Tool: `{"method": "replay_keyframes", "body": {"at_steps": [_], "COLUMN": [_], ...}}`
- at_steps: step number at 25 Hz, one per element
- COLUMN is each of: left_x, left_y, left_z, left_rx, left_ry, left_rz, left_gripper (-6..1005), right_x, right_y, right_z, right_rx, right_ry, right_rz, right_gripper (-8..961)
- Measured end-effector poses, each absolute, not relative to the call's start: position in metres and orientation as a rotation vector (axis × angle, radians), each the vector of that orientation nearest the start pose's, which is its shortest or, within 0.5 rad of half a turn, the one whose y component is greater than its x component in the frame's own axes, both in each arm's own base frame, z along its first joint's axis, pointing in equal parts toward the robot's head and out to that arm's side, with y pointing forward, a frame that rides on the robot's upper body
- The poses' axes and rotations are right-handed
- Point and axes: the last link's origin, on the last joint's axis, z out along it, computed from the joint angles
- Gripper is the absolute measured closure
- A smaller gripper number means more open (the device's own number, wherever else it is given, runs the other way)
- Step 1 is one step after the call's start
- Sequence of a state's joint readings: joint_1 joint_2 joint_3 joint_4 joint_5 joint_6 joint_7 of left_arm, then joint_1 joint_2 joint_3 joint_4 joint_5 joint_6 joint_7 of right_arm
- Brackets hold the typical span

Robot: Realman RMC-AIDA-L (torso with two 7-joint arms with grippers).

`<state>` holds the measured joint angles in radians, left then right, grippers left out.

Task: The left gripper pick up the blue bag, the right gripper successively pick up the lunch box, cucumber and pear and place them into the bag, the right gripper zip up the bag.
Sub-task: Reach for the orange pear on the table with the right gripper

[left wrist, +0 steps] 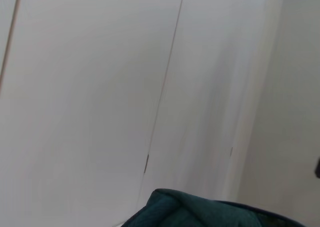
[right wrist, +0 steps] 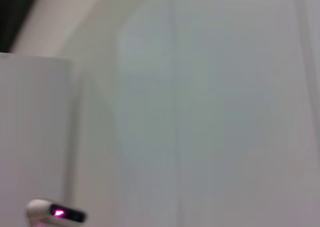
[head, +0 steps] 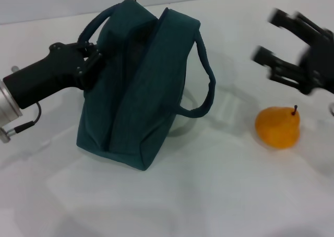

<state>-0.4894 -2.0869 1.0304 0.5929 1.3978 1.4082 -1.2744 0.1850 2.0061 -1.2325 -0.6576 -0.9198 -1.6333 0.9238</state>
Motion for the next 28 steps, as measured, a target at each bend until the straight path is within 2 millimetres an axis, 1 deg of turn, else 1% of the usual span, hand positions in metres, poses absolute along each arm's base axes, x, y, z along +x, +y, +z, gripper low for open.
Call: {"method": "replay_keyframes", "body": {"at_steps": [2,5,8,12,16,24,28], "left_x": [-0.221,-0.220,-0.218,-0.218,-0.218,-0.219,-0.220], "left_y": [0.346,0.346,0.346,0.345,0.345,0.344,0.343], "left_z": [-0.012,-0.015,-0.017,-0.019,-0.021,-0.021,-0.021], "left_rx": [-2.505,-2.522,-2.541,-2.553,-2.560,-2.561,-2.557], "left_ry": [-0.544,-0.537,-0.525,-0.519,-0.519,-0.522,-0.526], "left_rz": [-1.080,-1.072,-1.062,-1.050,-1.047,-1.044,-1.044], "left_gripper": [942,942,942,942,942,942,942], "right_x": [0.283,0.305,0.316,0.330,0.338,0.347,0.347], "right_y": [0.257,0.235,0.220,0.206,0.200,0.200,0.203], "right_z": [0.049,0.039,0.027,0.017,0.011,0.001,-0.001], "right_rx": [-2.135,-2.046,-2.007,-1.949,-1.930,-1.934,-1.950], "right_ry": [0.247,0.271,0.269,0.371,0.423,0.518,0.526], "right_rz": [1.276,1.253,1.201,1.156,1.103,1.034,1.026], "right_gripper": [80,81,82,84,85,186,231]}}
